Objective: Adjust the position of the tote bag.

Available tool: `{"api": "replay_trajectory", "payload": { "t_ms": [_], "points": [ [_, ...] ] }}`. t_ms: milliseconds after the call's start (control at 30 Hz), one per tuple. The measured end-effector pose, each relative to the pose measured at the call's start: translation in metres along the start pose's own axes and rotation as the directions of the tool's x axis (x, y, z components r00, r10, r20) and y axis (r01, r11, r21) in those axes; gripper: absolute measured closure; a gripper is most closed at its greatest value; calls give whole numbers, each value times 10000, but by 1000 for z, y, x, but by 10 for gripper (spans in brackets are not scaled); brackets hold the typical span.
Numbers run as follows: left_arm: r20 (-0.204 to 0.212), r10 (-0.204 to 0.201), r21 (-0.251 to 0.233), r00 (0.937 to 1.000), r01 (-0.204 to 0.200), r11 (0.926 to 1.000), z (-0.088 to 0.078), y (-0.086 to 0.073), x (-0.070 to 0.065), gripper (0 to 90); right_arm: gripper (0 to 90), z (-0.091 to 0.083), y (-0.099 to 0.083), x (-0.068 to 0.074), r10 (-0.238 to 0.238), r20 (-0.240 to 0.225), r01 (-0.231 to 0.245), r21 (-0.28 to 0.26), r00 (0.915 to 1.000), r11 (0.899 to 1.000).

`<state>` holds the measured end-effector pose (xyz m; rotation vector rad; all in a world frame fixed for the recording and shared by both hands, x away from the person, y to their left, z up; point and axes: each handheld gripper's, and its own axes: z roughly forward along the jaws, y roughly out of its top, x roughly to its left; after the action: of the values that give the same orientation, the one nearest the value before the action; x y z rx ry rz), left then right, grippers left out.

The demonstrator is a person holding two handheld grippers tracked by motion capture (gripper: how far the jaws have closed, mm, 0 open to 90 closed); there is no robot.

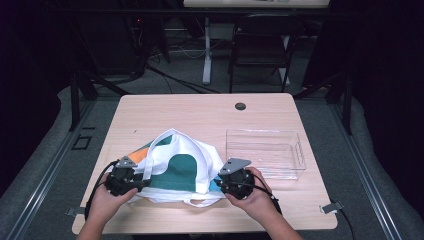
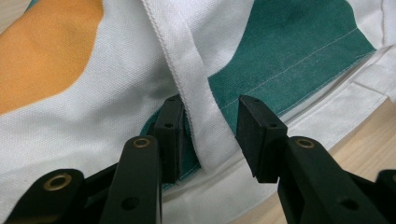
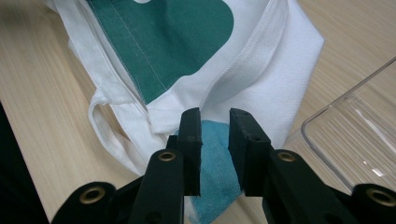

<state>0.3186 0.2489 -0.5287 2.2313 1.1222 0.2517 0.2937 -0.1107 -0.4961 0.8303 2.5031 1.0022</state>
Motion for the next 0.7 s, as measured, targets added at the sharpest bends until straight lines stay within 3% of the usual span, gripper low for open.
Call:
{"api": "replay_trajectory", "payload": {
  "t_ms": [200, 533, 700],
  "points": [
    [12, 69, -3, 10000, -69, 10000, -2, 1, -2, 663, 747, 0, 0, 1, -11, -9, 11, -19, 10000, 10000],
    [-231, 384, -49, 9990, -385, 9992, -4, 1, -4, 845, 747, 1, 0, 2, -11, -33, 11, -57, 10000, 10000],
    [-186, 510, -27, 9985, -511, 9987, -5, 2, -4, 871, 746, 1, 0, 2, -53, -32, 53, -38, 10000, 10000]
  ]
}}
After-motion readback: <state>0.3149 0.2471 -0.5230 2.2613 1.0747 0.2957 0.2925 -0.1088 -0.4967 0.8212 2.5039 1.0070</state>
